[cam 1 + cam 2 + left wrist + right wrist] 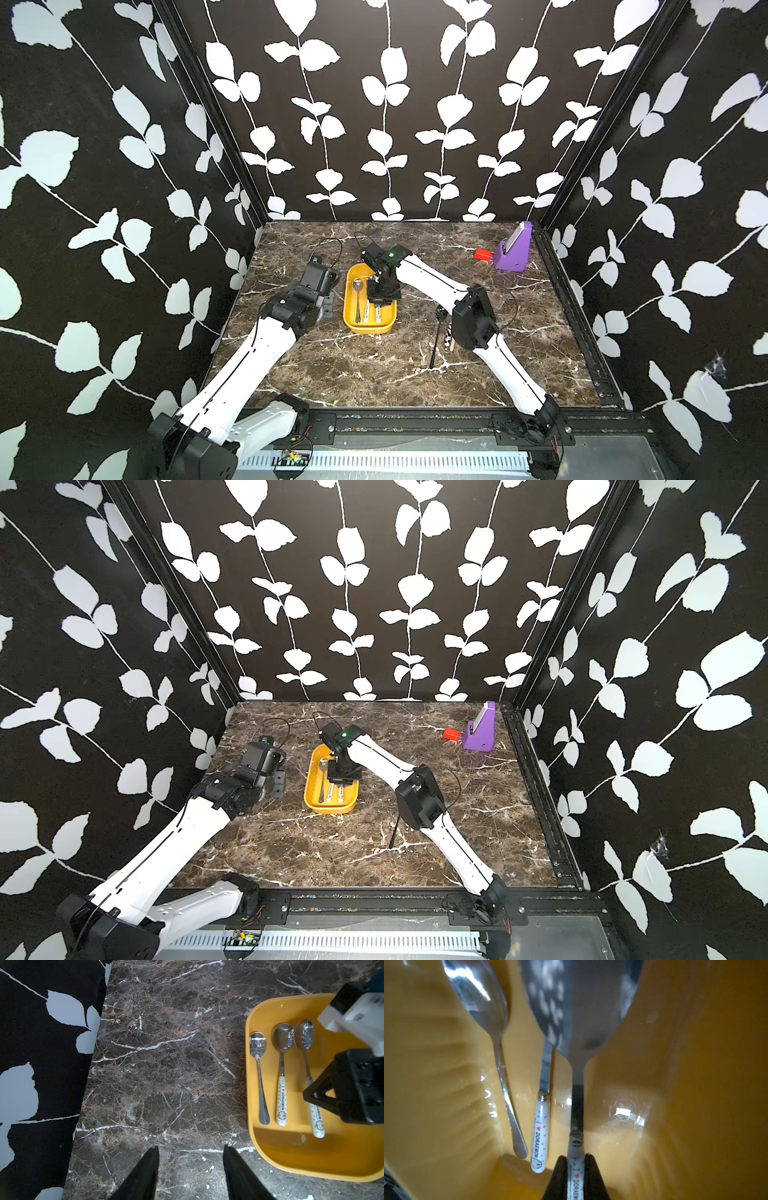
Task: Put the spoon into the storage box
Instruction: Place the spoon in the storage box.
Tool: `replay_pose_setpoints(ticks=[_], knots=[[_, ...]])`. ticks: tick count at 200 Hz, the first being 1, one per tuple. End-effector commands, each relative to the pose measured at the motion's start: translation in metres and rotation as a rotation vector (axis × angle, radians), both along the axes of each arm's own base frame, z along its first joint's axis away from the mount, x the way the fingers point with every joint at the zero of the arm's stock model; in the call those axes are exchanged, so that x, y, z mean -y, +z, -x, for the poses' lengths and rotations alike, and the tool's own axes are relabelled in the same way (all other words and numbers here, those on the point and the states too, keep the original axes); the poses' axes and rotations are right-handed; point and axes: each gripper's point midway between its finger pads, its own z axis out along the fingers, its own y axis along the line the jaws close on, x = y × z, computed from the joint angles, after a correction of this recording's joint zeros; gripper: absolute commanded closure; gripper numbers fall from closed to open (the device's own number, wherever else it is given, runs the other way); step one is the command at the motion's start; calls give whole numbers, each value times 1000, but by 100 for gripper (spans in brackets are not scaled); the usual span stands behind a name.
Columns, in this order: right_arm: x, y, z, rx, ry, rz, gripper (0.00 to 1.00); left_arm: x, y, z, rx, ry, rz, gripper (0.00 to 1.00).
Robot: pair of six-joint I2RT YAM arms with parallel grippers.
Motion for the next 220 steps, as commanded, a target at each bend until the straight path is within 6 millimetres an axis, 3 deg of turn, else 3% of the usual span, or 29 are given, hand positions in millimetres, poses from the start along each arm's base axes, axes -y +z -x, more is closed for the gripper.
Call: replay_pose_setpoints(ticks=[1, 75, 105, 150, 173, 199, 220], knots=[[-4, 3, -1, 13, -10, -2, 85, -1, 0, -1, 8, 0, -3, 45], [-6, -3, -1, 0, -19, -4, 72, 0, -2, -1, 0, -3, 0, 45], [-8, 8, -3, 24, -17, -23, 70, -1, 0, -1, 4, -4, -1, 45], [-2, 63, -18, 166, 25, -45, 67, 4, 1, -1, 0, -15, 27, 45], [13, 97, -31, 252, 32, -55, 65, 13, 5, -1, -4, -44, 68, 45], [49, 129, -54, 345, -31, -93, 64, 29, 9, -3, -42, -104, 120, 44], [94, 150, -72, 418, -101, -113, 64, 52, 15, -4, -69, -177, 210, 44]])
